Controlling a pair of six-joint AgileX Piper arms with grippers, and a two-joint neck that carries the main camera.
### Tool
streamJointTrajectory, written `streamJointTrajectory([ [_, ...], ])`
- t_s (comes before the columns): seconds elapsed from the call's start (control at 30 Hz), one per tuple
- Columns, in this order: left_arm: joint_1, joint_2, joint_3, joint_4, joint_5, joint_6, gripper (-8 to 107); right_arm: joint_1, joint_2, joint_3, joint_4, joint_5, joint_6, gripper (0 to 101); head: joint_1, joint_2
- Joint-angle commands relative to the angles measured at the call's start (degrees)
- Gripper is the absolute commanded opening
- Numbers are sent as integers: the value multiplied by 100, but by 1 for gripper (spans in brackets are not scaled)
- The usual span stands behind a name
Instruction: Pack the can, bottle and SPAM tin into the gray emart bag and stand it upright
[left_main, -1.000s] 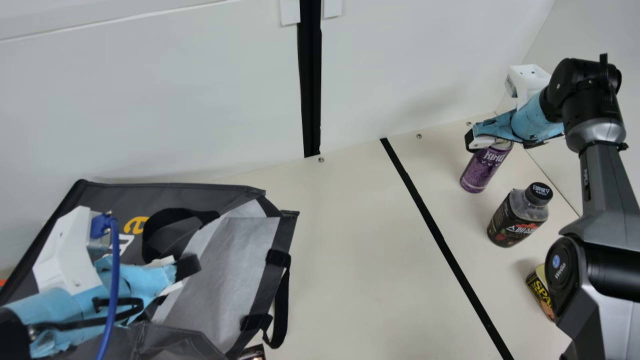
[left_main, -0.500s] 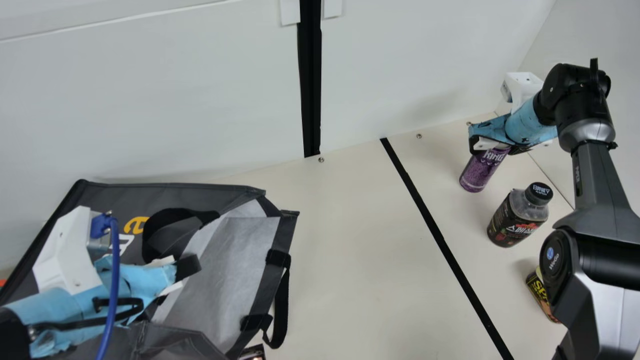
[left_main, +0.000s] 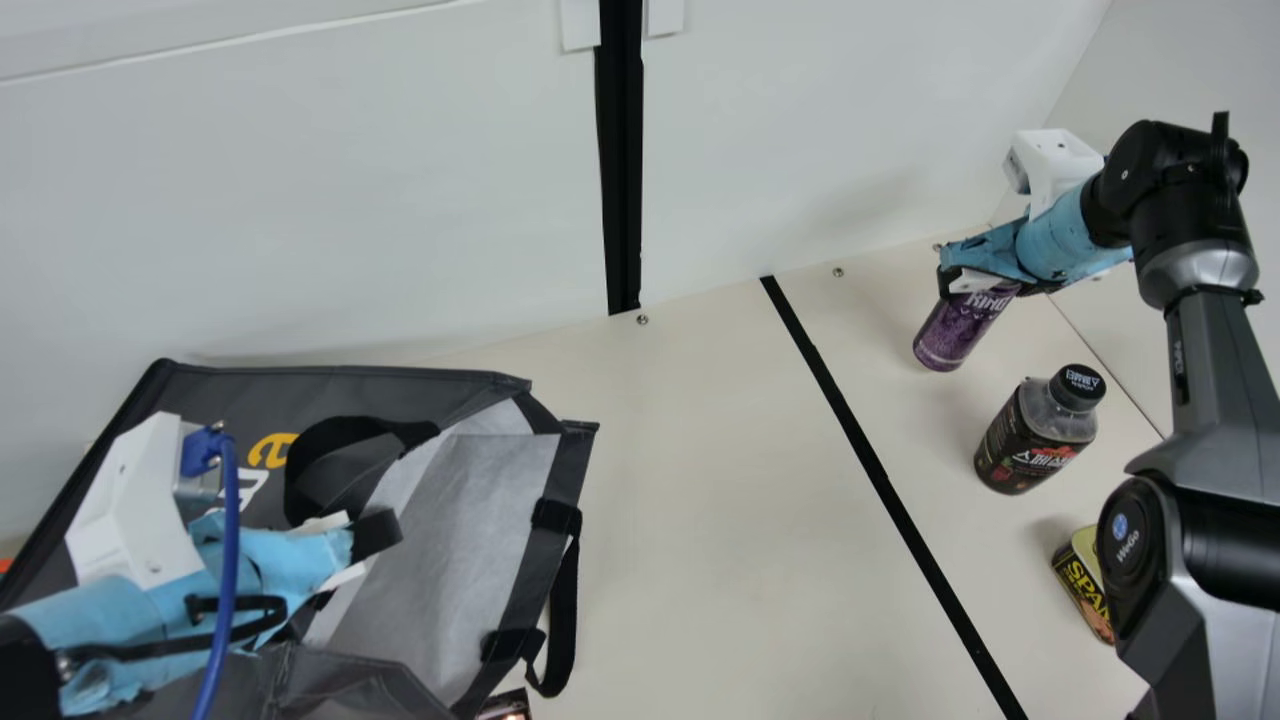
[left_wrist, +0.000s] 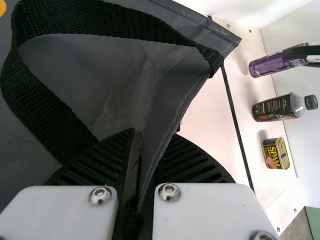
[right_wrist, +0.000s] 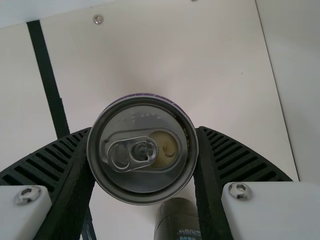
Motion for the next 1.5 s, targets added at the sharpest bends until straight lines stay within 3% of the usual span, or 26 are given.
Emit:
streamJointTrajectory([
  [0.0,0,0,0,0,0,0,-8,4,-112,48,17,-6,-56,0,-130,-14],
  [0.83,0,0,0,0,0,0,-8,340,-2057,1391,38,246,-530,0,-130,-14],
  [1.47,0,0,0,0,0,0,-8,614,-3580,2847,14,252,-1143,0,-130,-14],
])
